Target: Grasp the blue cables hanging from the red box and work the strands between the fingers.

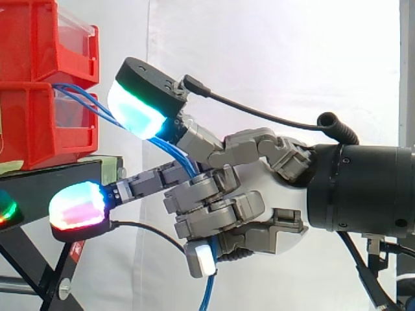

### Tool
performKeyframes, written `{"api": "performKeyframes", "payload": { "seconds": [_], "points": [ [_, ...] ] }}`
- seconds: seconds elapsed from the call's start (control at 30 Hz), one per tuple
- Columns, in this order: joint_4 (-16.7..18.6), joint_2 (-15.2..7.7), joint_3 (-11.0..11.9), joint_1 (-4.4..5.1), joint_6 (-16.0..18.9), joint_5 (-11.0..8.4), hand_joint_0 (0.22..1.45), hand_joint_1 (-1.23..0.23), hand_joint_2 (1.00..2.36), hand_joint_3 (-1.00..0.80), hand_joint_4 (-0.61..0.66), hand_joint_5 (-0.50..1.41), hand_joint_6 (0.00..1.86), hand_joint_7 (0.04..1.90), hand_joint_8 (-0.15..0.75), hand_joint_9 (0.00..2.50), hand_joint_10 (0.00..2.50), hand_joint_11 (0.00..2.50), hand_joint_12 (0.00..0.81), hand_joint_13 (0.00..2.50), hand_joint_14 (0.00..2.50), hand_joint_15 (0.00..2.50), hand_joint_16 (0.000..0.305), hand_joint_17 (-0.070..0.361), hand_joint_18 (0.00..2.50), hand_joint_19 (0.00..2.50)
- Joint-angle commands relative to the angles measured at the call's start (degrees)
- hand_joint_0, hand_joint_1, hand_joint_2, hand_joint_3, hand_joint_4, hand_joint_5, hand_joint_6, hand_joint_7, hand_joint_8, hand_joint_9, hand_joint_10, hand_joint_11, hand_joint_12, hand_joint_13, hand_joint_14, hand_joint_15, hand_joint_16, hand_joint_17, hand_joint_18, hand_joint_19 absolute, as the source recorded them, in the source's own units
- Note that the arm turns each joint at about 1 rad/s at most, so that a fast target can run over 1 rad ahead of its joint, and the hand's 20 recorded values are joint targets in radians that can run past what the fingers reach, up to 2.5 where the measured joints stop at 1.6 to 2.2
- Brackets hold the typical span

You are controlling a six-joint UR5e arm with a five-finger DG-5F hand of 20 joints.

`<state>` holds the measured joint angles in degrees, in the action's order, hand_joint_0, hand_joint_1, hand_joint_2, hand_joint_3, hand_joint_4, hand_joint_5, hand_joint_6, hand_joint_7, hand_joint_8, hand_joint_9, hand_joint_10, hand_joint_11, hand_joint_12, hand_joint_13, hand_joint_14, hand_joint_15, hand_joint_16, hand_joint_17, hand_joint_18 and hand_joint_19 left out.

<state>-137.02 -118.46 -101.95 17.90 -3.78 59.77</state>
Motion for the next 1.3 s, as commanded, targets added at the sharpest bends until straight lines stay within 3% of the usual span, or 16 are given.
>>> {"api": "performKeyframes", "payload": {
  "seconds": [0.0,0.93,1.27],
  "points": [
    [0.0,-0.02,0.0,0.03,0.0,0.0,0.73,-0.54,1.0,-1.0,0.35,0.06,0.01,0.76,0.493,1.27,2.5,2.46,0.646,1.79,2.5,1.41,0.249,0.187,2.42,0.51],
    [0.0,-0.02,0.0,0.12,0.0,0.0,0.73,-0.54,1.0,-1.0,0.35,0.06,0.01,0.77,0.492,1.27,2.5,2.46,0.646,1.79,2.5,1.41,0.248,0.186,2.42,0.51],
    [0.0,0.07,0.0,0.12,0.0,0.0,0.73,-0.55,1.0,-1.0,0.3,0.03,0.01,0.89,0.492,1.27,2.5,2.46,0.646,1.79,2.5,1.41,0.248,0.186,2.42,0.51]
  ]
}}
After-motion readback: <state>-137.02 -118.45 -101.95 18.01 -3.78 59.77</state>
